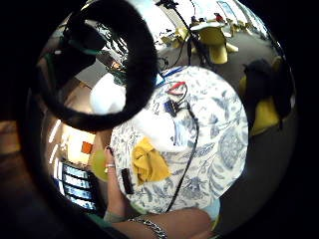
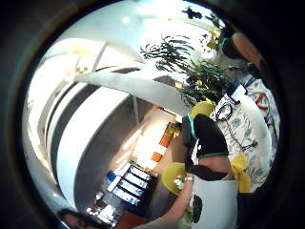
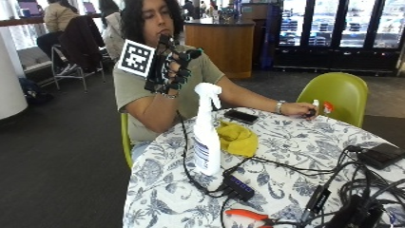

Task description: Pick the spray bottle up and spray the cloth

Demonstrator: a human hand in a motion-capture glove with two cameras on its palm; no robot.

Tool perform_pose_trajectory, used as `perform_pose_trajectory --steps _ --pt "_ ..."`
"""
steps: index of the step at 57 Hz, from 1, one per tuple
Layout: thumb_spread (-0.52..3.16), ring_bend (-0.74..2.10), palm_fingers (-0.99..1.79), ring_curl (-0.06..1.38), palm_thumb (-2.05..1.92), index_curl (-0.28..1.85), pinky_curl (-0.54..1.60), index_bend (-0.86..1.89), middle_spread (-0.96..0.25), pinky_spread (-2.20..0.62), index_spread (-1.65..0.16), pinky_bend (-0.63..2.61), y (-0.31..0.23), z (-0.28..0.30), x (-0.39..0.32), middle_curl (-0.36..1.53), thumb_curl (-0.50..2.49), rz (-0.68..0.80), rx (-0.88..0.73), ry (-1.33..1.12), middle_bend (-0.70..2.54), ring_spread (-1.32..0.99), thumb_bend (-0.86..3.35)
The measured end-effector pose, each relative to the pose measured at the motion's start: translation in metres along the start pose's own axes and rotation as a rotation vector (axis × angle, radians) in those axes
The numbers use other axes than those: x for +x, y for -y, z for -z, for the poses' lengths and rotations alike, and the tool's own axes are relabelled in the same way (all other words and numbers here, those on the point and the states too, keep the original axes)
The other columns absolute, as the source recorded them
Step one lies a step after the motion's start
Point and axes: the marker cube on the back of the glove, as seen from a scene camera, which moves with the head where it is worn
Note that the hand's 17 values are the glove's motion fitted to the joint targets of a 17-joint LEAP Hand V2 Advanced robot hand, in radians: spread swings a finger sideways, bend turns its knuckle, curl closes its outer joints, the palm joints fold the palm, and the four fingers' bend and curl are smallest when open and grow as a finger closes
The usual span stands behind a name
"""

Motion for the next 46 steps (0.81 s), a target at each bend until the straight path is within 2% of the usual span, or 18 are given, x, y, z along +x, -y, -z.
perform_pose_trajectory --steps 6,11,15,18,23,28,32,39,42,46 --pt "1.17 0.36 0.72 0.36 0.74 0.26 0.35 0.09 0.04 0.19 -0.31 0.24 -0.014 -0.010 0.021 0.37 0.40 -0.093 -0.036 -0.003 0.22 0.01 -0.01" --pt "1.16 0.37 0.65 0.37 0.77 0.24 0.36 0.09 0.04 0.18 -0.32 0.27 -0.018 -0.026 0.046 0.37 0.41 -0.104 0.007 0.039 0.20 0.01 -0.01" --pt "1.15 0.38 0.63 0.37 0.79 0.23 0.36 0.08 0.04 0.18 -0.32 0.29 -0.032 -0.032 0.065 0.37 0.42 -0.042 -0.052 0.093 0.19 0.01 -0.01" --pt "1.14 0.39 0.60 0.37 0.80 0.21 0.37 0.07 0.04 0.18 -0.32 0.31 -0.030 -0.043 0.075 0.38 0.42 -0.087 0.032 0.116 0.20 0.01 -0.01" --pt "1.12 0.40 0.60 0.37 0.85 0.21 0.37 0.09 0.04 0.18 -0.31 0.33 -0.045 -0.050 0.087 0.38 0.44 -0.117 -0.002 0.129 0.19 0.01 0.00" --pt "1.09 0.45 0.78 0.37 0.93 0.20 0.37 0.09 0.01 0.12 -0.29 0.39 -0.043 -0.055 0.092 0.38 0.46 -0.125 0.033 0.100 0.21 -0.03 0.02" --pt "0.97 0.50 1.10 0.39 1.03 0.22 0.40 0.14 -0.06 -0.06 -0.29 0.49 -0.041 -0.055 0.095 0.41 0.51 -0.118 0.069 0.080 0.23 -0.10 0.04" --pt "0.83 0.63 1.28 0.49 1.16 0.29 0.50 0.18 -0.14 -0.12 -0.29 0.61 -0.034 -0.056 0.098 0.50 0.58 -0.119 0.114 0.066 0.39 -0.16 0.06" --pt "0.77 0.67 1.27 0.52 1.18 0.32 0.53 0.22 -0.16 -0.12 -0.29 0.66 -0.029 -0.058 0.100 0.54 0.60 -0.123 0.119 0.071 0.46 -0.18 0.06" --pt "0.68 0.71 1.27 0.56 1.18 0.37 0.58 0.36 -0.19 -0.13 -0.29 0.70 -0.038 -0.057 0.103 0.60 0.63 -0.086 0.036 0.103 0.55 -0.21 0.03"
